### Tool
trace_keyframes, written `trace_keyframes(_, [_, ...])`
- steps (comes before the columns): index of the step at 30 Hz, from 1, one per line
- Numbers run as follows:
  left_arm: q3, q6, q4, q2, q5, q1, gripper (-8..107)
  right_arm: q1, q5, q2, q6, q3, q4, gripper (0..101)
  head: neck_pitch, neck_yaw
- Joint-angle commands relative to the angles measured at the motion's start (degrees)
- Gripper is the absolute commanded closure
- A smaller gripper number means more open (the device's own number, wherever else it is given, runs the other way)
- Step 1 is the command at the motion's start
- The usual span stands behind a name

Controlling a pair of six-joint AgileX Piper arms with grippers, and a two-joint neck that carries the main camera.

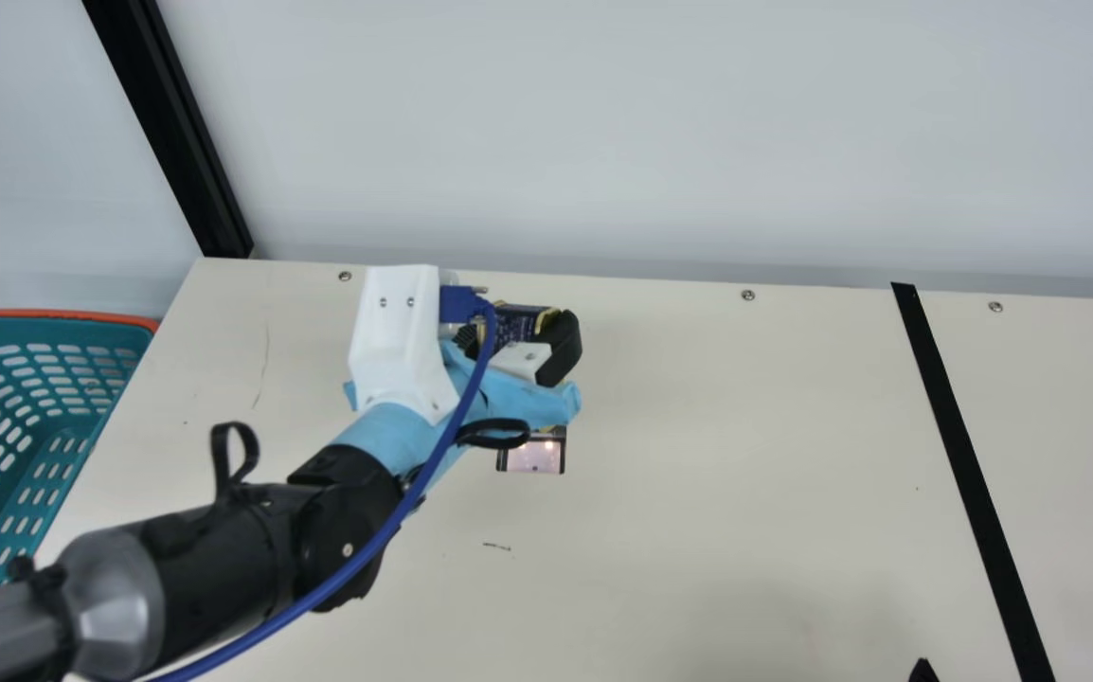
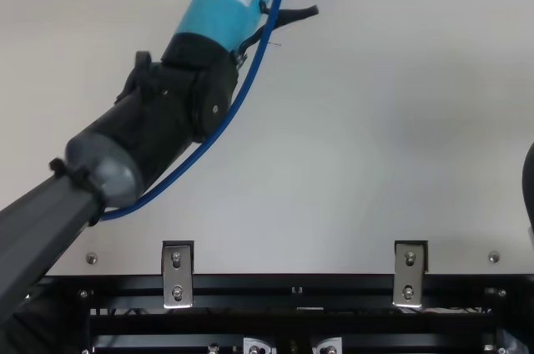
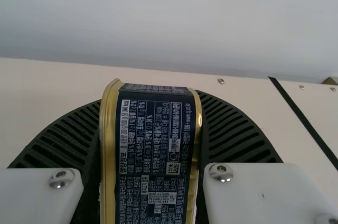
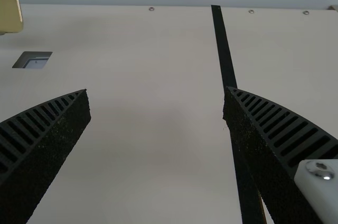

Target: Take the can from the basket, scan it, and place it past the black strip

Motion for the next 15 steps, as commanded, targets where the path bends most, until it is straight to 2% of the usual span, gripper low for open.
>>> trace_keyframes(1, [-0.7, 0.77, -0.42, 0.79, -0.57, -0.27, 89, 0.0, 0.0, 0.0, 0.0, 0.0, 0.0, 0, -0.53, -0.55])
trace_keyframes(15, [-2.78, 4.26, -2.03, 4.93, -5.39, -0.61, 89, 0.0, 0.0, 0.0, 0.0, 0.0, 0.0, 0, -0.53, -0.55])
